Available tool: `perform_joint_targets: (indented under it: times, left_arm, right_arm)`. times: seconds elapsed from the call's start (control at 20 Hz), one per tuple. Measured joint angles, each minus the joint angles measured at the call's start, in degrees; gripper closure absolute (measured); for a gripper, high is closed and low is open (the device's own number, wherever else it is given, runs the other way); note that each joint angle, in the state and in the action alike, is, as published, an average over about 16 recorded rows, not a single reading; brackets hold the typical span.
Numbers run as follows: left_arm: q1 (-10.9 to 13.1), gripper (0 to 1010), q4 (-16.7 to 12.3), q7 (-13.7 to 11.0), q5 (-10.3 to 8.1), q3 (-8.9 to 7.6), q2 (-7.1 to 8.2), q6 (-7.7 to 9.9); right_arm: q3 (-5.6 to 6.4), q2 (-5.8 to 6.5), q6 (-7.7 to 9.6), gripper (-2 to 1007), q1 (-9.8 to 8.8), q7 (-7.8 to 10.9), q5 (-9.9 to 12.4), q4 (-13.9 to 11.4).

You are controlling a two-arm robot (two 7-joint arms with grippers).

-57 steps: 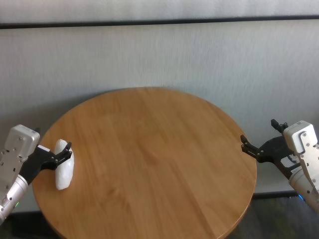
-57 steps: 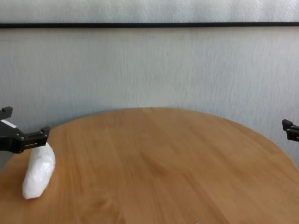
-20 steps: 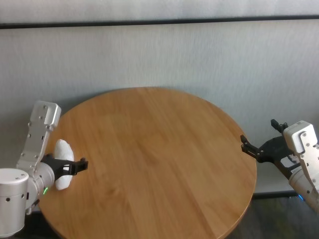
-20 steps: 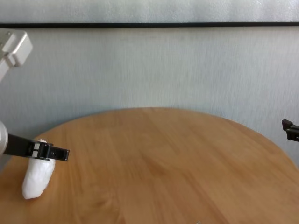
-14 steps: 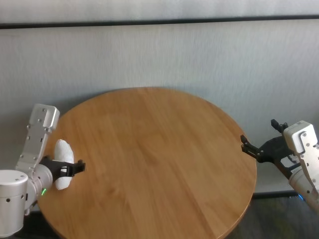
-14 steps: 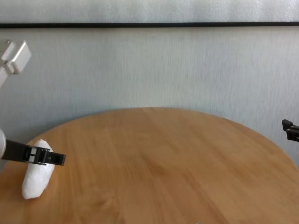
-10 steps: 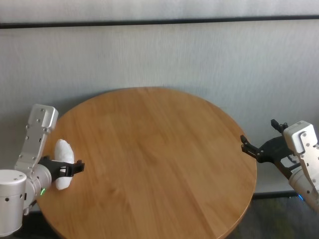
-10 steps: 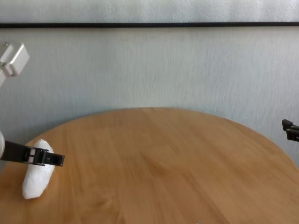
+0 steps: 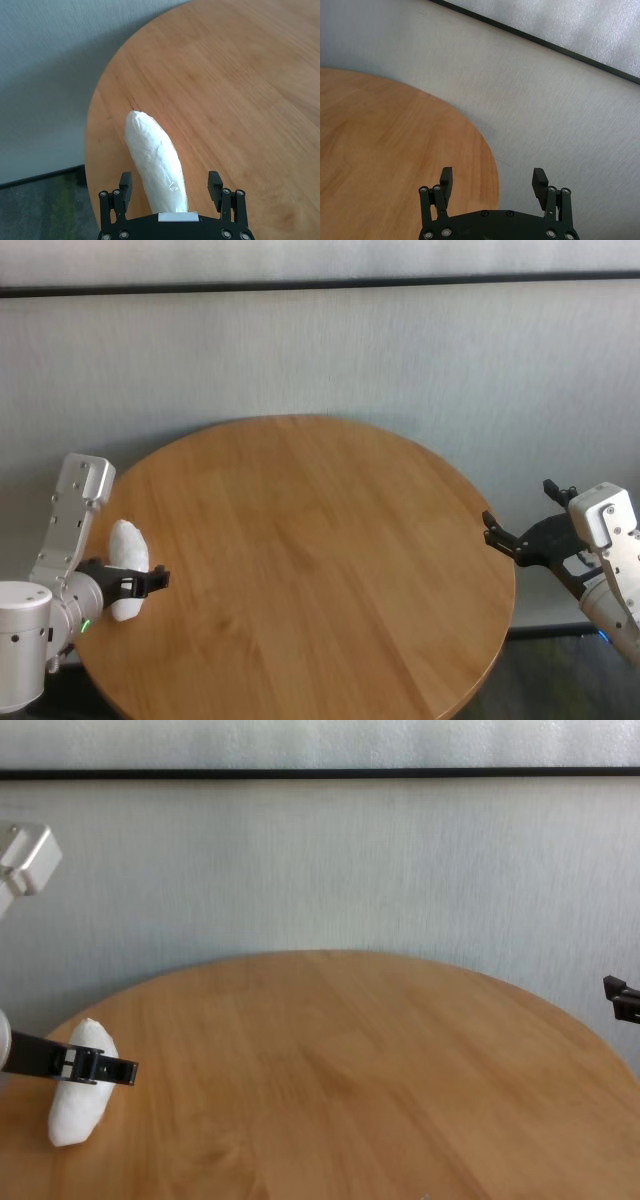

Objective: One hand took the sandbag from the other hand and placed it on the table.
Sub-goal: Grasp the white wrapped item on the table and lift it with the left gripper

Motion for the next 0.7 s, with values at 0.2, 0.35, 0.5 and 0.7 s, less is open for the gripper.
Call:
perform_joint_targets:
  times: [0.2, 0.35, 0.5, 0.7]
  left_arm:
    - [-0.37, 8, 1.22, -0.52, 0.34, -0.12, -0.37, 0.26]
    - [-0.69, 8, 2.17, -0.84, 0.71, -0.15, -0.65, 0.48]
    - [-1.09, 8, 3.18, -1.14, 1.17, -0.13, -0.92, 0.59]
    - [-1.64, 8, 4.53, -1.42, 1.86, -0.1, -1.3, 0.49]
  right_arm:
    - [0.0, 0.0, 0.0, 3, 0.0, 0.0, 0.0, 0.0]
    - [0.0, 0.0, 0.0, 3, 0.0, 0.0, 0.0, 0.0]
    - [0.0, 0.0, 0.0, 3, 0.0, 0.0, 0.0, 0.0]
    - [0.0, 0.0, 0.0, 3, 0.0, 0.0, 0.0, 0.0]
